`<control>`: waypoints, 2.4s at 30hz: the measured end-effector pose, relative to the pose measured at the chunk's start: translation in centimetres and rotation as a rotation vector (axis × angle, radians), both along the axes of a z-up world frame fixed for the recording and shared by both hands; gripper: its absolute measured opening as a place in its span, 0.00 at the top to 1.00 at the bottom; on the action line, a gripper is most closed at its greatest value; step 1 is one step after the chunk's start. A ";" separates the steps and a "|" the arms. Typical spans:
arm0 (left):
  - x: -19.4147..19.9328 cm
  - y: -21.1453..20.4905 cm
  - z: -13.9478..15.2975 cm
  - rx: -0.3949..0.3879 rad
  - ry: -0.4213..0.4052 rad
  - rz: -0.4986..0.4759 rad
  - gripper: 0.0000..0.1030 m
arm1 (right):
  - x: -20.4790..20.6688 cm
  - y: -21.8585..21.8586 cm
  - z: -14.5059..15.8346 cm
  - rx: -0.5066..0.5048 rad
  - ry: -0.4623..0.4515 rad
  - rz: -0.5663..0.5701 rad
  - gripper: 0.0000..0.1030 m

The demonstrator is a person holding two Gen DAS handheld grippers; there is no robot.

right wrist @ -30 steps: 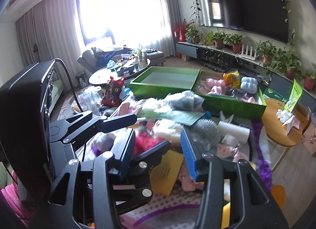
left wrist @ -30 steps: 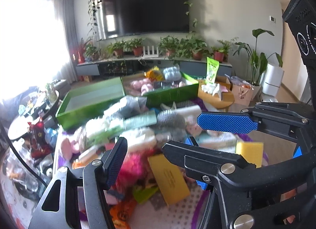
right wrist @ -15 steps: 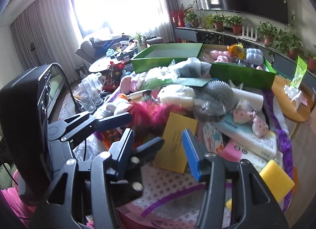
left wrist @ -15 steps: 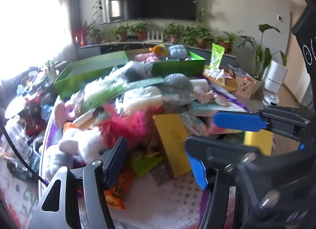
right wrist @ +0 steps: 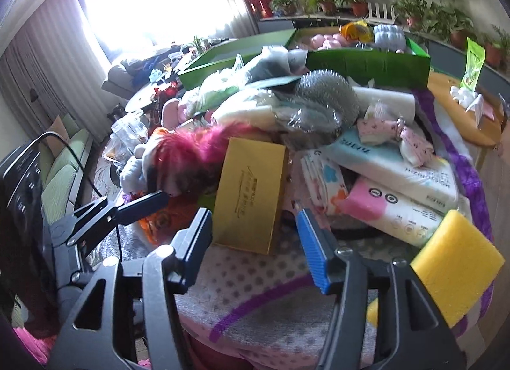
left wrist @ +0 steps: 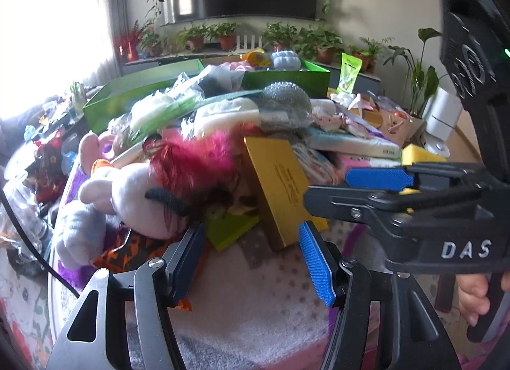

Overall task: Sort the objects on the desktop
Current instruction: 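Close the right gripper on the yellow-gold box and lift it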

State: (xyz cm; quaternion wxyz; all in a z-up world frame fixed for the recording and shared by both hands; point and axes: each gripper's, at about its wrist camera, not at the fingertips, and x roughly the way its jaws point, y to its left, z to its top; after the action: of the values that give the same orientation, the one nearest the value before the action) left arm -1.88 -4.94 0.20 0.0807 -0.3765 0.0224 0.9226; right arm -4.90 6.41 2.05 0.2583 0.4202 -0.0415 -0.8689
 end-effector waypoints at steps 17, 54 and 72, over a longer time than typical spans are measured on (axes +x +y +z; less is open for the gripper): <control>0.8 -2.2 -0.3 0.004 -0.030 0.059 0.40 | -0.7 -3.0 -1.3 0.172 0.067 0.163 0.49; -5.3 0.0 -0.9 0.103 -0.127 -0.079 0.44 | 0.2 5.5 -3.5 -0.157 -0.282 -0.070 0.57; 0.7 0.5 -1.6 0.118 -0.154 -0.159 0.47 | 3.4 3.4 -3.5 0.046 -0.049 0.045 0.65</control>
State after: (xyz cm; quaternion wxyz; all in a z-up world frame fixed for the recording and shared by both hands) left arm -1.14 -4.43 -1.38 0.1772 -0.4380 -0.0085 0.8813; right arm -1.52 9.80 -1.41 0.2670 0.4480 -0.0184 -0.8530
